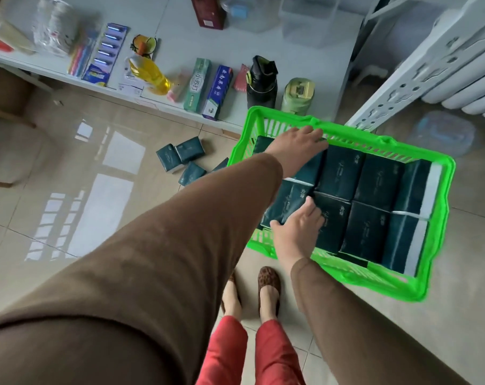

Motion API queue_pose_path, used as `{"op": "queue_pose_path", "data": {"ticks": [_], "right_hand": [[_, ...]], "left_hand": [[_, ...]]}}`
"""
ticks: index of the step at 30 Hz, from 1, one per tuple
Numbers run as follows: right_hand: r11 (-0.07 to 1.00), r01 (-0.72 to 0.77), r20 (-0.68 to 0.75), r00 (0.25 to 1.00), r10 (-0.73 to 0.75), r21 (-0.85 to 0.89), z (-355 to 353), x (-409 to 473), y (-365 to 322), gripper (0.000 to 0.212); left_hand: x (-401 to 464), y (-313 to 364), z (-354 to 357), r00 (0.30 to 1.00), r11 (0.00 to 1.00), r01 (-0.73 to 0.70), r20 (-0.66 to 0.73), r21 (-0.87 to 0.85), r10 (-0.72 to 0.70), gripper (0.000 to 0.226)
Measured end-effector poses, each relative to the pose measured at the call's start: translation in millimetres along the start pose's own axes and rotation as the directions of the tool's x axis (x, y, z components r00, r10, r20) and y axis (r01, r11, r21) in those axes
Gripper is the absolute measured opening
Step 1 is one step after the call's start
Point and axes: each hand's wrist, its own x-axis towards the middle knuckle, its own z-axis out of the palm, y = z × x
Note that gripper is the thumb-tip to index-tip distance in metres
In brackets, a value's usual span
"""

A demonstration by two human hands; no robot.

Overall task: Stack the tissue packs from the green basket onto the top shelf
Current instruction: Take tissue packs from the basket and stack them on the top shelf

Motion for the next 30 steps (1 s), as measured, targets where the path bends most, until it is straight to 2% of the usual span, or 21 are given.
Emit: {"op": "queue_pose_path", "data": {"ticks": [4,10,12,14,17,19,22,25,28,30], "right_hand": [[0.996,0.062,0.046,0.997,-0.060,-0.058,12.8,-2.1,4.2,0.105],[0.991,0.030,0.085,0.996,-0.020,-0.127,12.3,8.4,6.7,0.121],[0.994,0.000,0.105,0.994,0.012,-0.113,12.4,9.4,6.9,0.110],[0.998,-0.031,0.135,0.990,0.038,-0.056,12.5,8.4,5.1,0.088],[0.985,-0.121,0.181,0.979,0.097,0.127,5.0,2.2,-0.8,0.071],[0.940,-0.136,0.186,0.979,0.080,0.314,-11.0,-9.8,-6.3,0.060],[0.846,-0.037,0.154,0.987,-0.054,0.532,-48.1,-32.8,-23.1,0.043],[0.796,0.089,0.134,0.969,-0.208,0.598,-86.2,-54.0,-59.0,0.044],[0.774,0.189,0.125,0.937,-0.326,0.605,-115.9,-76.6,-116.9,0.057],[0.749,0.220,0.122,0.920,-0.373,0.625,-127.1,-92.4,-165.5,0.061]], "left_hand": [[13.1,-4.8,7.6,0.980,0.969,-0.195,0.076,0.150,0.185,0.063],[17.3,-9.5,1.7,0.959,0.902,-0.277,0.146,0.331,0.241,0.056],[13.3,-18.1,-0.7,0.960,0.879,-0.277,0.157,0.388,0.233,0.046],[3.0,-28.6,-1.9,0.965,0.861,-0.262,0.148,0.435,0.219,0.035],[-24.1,-45.4,-5.4,0.984,0.867,-0.179,0.085,0.465,0.158,0.039],[-51.2,-55.7,-16.0,0.999,0.924,-0.021,0.030,0.382,0.010,0.052],[-103.4,-69.8,-48.3,0.961,0.958,0.275,-0.037,0.080,-0.273,0.057],[-169.5,-91.3,-88.0,0.875,0.867,0.463,-0.058,-0.186,-0.480,0.056],[-245.5,-121.6,-126.0,0.753,0.709,0.553,-0.102,-0.438,-0.650,0.049],[-298.0,-150.2,-148.6,0.659,0.595,0.590,-0.101,-0.546,-0.745,0.044]]}}
